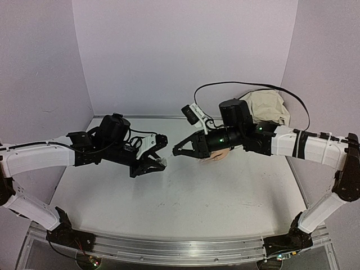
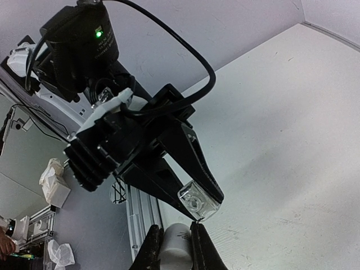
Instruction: Paint the nails
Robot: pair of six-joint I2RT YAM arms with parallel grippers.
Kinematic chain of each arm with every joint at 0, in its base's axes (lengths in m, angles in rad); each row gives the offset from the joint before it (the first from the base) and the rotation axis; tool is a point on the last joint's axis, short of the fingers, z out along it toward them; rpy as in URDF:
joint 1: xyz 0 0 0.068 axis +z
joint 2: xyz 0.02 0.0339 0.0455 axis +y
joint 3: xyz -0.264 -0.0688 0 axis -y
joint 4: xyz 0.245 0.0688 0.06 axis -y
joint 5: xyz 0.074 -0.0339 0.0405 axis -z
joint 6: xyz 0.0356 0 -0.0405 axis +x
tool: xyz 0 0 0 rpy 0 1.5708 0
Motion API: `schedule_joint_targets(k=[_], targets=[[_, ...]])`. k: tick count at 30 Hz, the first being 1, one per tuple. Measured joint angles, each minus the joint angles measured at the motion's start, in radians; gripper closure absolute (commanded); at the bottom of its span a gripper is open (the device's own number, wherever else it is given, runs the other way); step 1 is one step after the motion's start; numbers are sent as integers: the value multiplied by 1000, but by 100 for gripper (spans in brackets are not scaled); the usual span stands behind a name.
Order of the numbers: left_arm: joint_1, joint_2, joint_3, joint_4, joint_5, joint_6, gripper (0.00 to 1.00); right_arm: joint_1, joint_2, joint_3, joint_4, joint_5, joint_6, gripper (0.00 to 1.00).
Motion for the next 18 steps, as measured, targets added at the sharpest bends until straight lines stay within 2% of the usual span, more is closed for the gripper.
schedule_joint_targets(k=[18], targets=[[-12,13,0,-1,-12,4,100,8,38,15,5,7,-7,100]])
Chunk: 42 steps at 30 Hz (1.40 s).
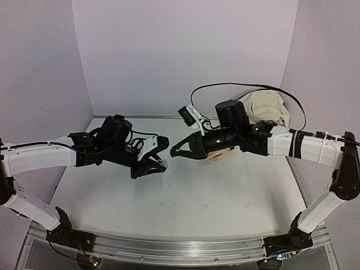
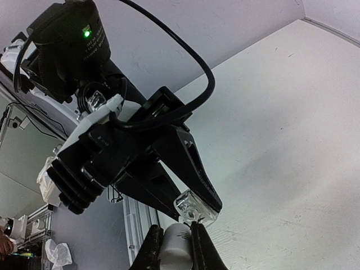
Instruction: Paint the nails
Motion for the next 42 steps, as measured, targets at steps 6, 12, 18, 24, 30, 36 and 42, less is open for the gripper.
schedule_joint_targets(k=[6,12,18,24,30,36,42], targets=[[-4,0,0,-4,-3,1,100,2,15,0,3,4,0,100],[-8,0,0,-7,-3,2,100,6,32,0,3,11,-1,100],[-8,0,0,-8,-3,2,100,9,47,11,4,13,-4,100],[-8,0,0,-14,-11,2,100,19,66,17,8,11,-4,100],[-9,0,0,-15,-11,2,100,32,81,18,10,11,-3,100],[-11,0,0,-17,-12,2,100,48,106,28,11,25,2,100],[-9,0,-14,-71,-47,3,100,67,163,40,30,47,46,98]])
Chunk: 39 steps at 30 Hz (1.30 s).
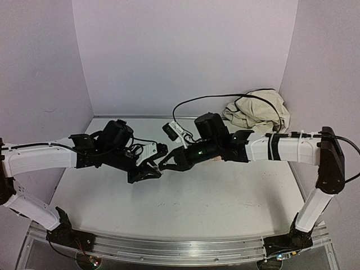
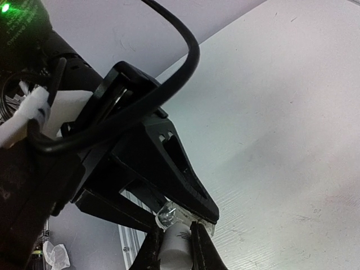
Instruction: Paint the nails
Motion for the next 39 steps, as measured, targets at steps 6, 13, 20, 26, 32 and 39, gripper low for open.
schedule_joint_targets(k=[6,13,20,26,32,39], targets=[[1,2,-12,-43,-25,0,100,18,35,0,25,30,69,80],[-10,2,-12,6,-8,0,100,18,7,-2,25,88,116,46],[-13,2,-12,25,1,0,100,-29,-156,-90,27,105,124,19],[-12,2,-12,25,47,-3,100,-76,-302,-179,29,74,76,21],[-11,2,-11,35,241,-21,100,-106,-294,-197,29,-88,-73,30],[-6,2,-11,42,454,-53,100,-108,-178,-146,36,-406,-232,41]])
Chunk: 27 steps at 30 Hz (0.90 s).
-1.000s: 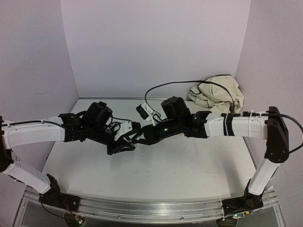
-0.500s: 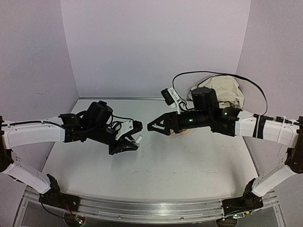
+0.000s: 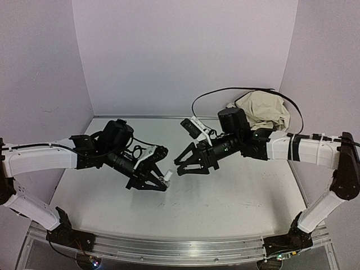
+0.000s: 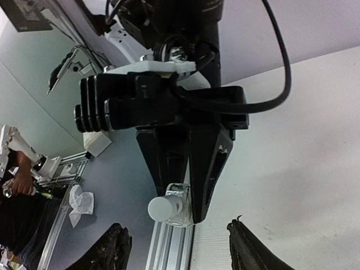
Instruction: Paint the nails
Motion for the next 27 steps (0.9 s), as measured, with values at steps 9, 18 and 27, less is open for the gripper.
schedule_joint_targets(k=[9,18,27], targets=[[8,0,1,6,45,-5,100,16,95,98,21,-169,-41,50],[10,0,1,6,45,-11,100,61,164,146,31,-196,-48,68],[12,0,1,6,44,-15,100,75,164,146,39,-174,-50,73]])
